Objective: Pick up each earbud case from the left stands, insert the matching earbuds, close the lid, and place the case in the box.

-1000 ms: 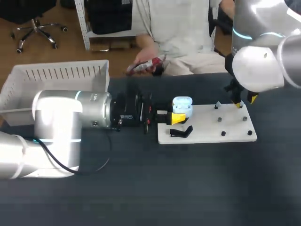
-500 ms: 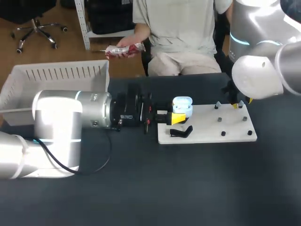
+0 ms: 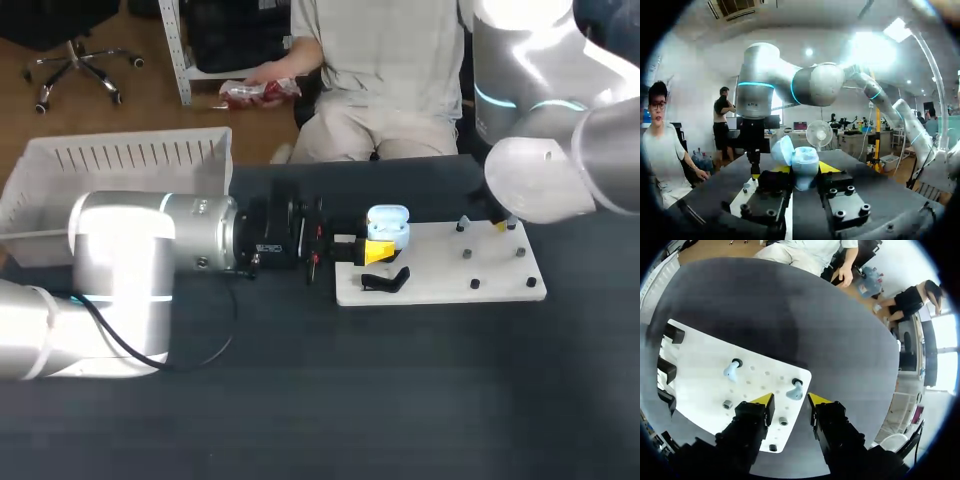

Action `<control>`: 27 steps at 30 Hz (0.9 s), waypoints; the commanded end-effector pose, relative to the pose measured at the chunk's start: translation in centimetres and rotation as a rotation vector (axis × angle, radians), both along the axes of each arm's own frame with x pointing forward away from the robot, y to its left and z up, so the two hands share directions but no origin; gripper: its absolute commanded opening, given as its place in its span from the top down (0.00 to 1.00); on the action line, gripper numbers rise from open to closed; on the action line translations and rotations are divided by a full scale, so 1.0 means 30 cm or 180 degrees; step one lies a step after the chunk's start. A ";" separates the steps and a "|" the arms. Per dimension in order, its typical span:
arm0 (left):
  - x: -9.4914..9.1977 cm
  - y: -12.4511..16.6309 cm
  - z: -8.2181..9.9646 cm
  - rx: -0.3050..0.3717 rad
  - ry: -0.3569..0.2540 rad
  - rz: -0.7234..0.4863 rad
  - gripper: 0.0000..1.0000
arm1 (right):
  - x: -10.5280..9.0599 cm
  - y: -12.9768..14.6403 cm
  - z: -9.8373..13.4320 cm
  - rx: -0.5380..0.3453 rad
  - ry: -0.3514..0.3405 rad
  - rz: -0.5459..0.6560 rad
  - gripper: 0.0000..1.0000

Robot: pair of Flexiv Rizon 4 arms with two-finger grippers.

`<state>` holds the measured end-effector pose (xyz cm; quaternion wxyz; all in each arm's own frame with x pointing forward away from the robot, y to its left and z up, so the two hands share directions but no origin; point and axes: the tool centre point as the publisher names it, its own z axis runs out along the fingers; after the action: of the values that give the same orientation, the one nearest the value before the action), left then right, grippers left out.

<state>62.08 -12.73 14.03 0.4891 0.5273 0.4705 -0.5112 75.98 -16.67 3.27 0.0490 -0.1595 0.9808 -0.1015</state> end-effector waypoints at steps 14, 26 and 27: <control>-0.004 -0.002 -0.001 -0.0004 -0.0006 0.0017 1.00 | 0.010 -0.013 -0.017 -0.0087 -0.0059 -0.0019 0.67; -0.004 -0.002 -0.001 -0.0004 -0.0006 0.0017 1.00 | 0.017 -0.024 -0.027 -0.0136 -0.0054 -0.0024 0.74; -0.004 -0.002 -0.001 -0.0004 -0.0006 0.0017 1.00 | 0.017 -0.024 -0.028 -0.0134 -0.0054 -0.0027 0.74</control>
<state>62.08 -12.73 14.03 0.4891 0.5273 0.4706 -0.5112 76.52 -17.41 2.50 0.0522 -0.1570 0.9786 -0.1224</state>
